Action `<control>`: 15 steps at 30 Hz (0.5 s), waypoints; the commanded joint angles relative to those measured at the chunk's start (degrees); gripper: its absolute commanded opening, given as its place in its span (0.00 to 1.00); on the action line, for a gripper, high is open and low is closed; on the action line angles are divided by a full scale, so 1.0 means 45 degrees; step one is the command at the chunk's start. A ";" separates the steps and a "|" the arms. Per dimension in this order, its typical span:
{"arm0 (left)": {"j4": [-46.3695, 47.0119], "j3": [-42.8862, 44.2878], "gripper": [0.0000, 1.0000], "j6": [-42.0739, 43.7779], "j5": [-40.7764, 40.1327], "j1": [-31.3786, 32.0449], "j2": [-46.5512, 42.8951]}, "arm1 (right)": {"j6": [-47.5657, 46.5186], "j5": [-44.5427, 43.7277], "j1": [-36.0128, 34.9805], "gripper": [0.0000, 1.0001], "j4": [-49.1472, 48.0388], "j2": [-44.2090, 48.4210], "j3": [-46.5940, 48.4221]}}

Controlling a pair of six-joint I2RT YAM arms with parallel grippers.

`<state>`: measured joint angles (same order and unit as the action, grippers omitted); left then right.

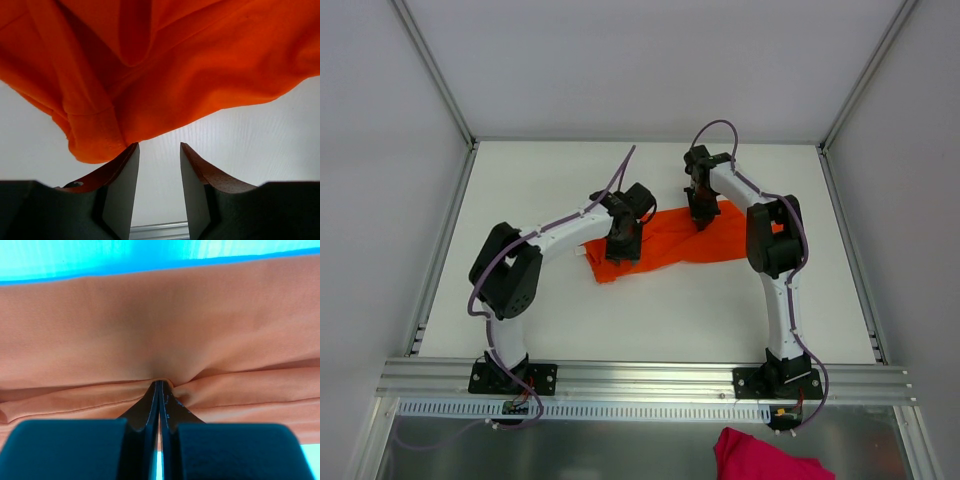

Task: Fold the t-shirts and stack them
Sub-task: Fold the other side of the tshirt into a rectangle

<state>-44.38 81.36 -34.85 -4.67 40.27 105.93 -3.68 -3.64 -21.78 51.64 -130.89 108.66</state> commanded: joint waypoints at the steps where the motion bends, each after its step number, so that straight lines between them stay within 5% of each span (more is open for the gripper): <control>1: -0.1151 0.0864 0.38 0.0323 -0.0661 0.0308 0.0637 | -0.0139 -0.0402 -0.0043 0.01 0.0302 0.0200 0.0501; 15: -0.3554 0.0201 0.35 -0.0692 -0.3298 0.0426 0.0913 | -0.0197 -0.0402 -0.0004 0.01 0.0322 0.0122 0.0579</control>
<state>-55.72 83.00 -36.07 -15.09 42.17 110.37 -3.73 -4.10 -21.80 51.68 -130.89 108.68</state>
